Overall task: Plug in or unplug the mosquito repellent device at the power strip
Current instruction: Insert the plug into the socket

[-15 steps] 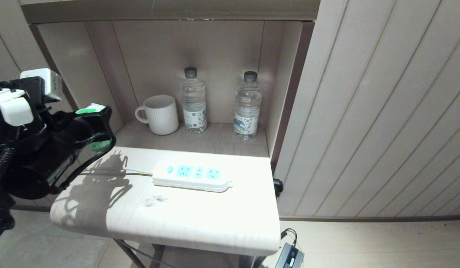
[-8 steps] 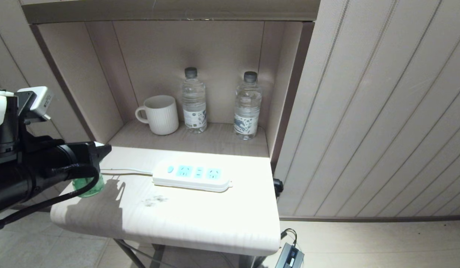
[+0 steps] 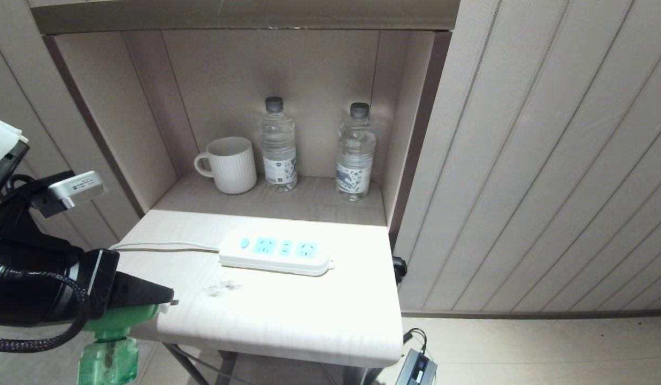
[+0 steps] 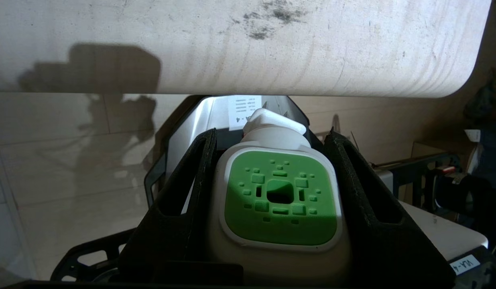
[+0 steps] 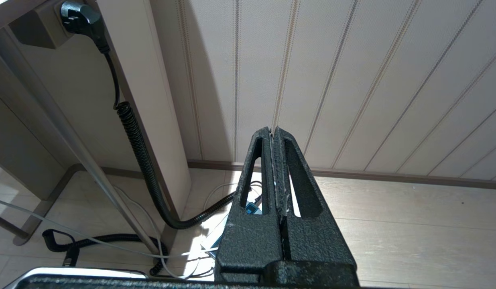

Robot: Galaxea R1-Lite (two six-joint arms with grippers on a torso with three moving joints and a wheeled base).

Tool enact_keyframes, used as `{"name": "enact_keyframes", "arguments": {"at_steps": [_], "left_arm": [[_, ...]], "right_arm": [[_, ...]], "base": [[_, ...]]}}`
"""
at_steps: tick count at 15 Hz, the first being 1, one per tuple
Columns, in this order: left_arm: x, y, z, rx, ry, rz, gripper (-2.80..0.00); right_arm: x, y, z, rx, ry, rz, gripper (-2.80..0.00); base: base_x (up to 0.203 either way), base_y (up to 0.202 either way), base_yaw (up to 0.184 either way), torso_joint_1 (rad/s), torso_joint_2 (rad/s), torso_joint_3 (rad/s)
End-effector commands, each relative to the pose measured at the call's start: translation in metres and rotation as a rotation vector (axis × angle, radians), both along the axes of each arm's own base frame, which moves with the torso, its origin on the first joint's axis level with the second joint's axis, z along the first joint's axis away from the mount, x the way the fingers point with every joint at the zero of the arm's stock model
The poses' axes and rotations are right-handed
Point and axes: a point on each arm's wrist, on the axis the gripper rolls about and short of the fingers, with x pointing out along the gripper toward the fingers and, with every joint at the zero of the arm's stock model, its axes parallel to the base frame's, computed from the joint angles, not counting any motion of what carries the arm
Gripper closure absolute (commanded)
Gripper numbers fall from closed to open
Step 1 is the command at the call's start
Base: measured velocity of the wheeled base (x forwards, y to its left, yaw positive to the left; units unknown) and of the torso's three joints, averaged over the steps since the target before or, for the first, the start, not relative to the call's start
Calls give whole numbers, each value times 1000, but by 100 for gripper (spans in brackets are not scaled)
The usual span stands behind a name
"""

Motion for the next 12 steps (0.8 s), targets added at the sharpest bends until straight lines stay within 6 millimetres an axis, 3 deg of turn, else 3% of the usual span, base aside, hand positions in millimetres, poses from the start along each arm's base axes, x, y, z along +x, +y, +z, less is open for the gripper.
{"name": "enact_keyframes", "arguments": {"at_steps": [1,12], "left_arm": [[4,-2,0,3,23,2,0],[25,15,-10,11,59,84,0]], "right_arm": [[0,0,0,0,1,1,0],[0,0,0,0,1,1,0]], "base": [[0,0,0,0,0,0],[0,0,0,0,0,0]]}}
